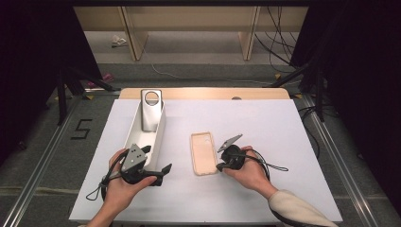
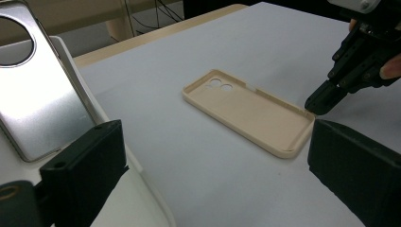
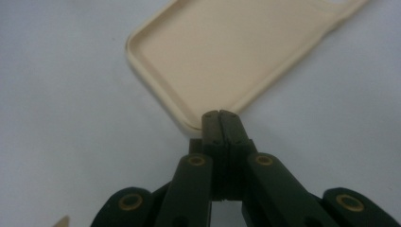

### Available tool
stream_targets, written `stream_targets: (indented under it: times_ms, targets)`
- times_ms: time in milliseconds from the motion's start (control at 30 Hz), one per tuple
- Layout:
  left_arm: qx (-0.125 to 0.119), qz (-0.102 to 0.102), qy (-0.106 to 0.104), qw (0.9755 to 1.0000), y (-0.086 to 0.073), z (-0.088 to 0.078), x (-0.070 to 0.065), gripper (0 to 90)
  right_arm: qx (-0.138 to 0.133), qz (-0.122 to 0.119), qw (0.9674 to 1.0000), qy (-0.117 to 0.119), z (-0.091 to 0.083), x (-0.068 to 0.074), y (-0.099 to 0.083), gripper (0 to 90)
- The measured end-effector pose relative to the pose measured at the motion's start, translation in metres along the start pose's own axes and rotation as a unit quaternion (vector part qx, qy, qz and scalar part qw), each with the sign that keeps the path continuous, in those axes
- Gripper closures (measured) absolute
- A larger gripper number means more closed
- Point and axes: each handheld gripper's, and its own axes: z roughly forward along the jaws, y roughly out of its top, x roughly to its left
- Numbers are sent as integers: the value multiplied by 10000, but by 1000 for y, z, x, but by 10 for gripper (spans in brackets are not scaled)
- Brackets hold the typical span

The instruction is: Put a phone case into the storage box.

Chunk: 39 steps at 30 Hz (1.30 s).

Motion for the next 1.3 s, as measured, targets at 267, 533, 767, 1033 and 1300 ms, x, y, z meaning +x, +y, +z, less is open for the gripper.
stream_targets:
  times_ms: [267, 533, 767, 1033, 1300]
  targets:
    - [12, 11, -8, 10000, -1, 1, 0, 44, -18, -13, 10000, 12, 2, 1, 1, 900]
    - [13, 15, -17, 10000, 0, 1, -1, 44, -54, -19, 10000, 25, 3, 1, 1, 900]
    - [33, 42, -40, 10000, -1, 1, -1, 46, -103, -36, 9999, 2, 1, 0, 1, 900]
    - [36, 46, -46, 10000, -1, 1, -1, 47, -587, -140, 9981, -104, -16, -5, -6, 714]
    - [56, 91, -47, 9999, 0, 3, -4, 51, -1387, -78, 9903, 12, -39, -13, -16, 431]
